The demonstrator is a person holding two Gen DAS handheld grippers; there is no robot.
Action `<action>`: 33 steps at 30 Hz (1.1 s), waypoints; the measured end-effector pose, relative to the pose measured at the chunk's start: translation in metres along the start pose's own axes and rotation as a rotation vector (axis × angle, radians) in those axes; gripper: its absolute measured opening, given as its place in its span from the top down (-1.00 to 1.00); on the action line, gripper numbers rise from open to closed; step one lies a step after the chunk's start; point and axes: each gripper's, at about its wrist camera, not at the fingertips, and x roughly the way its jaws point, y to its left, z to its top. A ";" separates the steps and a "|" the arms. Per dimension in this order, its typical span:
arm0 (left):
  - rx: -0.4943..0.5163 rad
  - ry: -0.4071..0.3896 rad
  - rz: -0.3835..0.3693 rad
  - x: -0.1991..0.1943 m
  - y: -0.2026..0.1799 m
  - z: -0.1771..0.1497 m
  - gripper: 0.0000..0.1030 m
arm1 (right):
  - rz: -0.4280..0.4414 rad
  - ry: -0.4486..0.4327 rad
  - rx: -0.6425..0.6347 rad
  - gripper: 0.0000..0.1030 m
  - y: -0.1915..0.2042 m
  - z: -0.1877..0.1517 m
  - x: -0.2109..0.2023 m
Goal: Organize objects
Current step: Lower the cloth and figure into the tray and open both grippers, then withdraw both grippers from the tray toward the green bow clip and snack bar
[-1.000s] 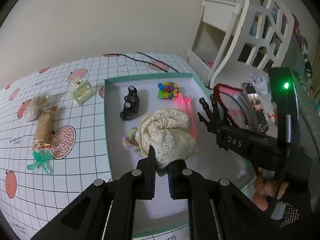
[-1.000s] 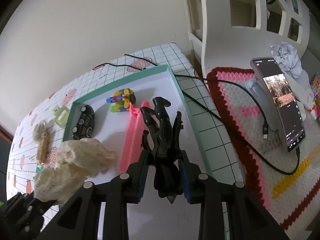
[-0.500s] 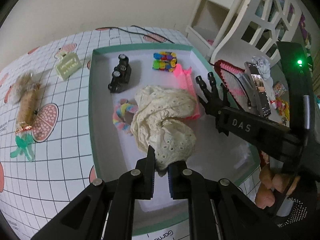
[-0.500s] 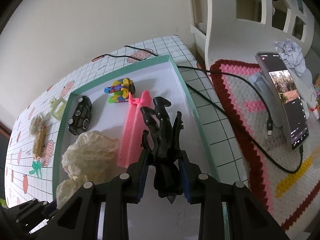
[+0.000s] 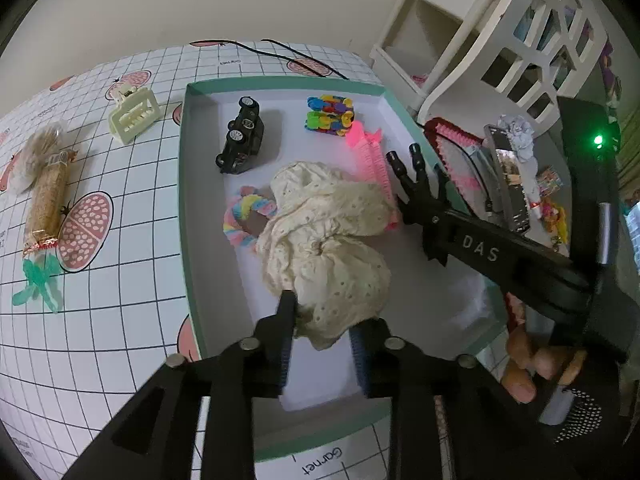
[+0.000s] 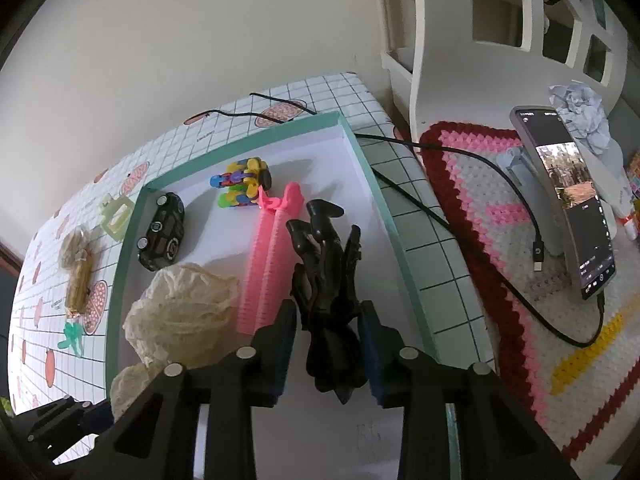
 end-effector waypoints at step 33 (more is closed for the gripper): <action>-0.204 -0.170 0.047 -0.043 0.060 0.013 -0.42 | 0.037 -0.061 0.012 -0.20 0.002 0.001 -0.012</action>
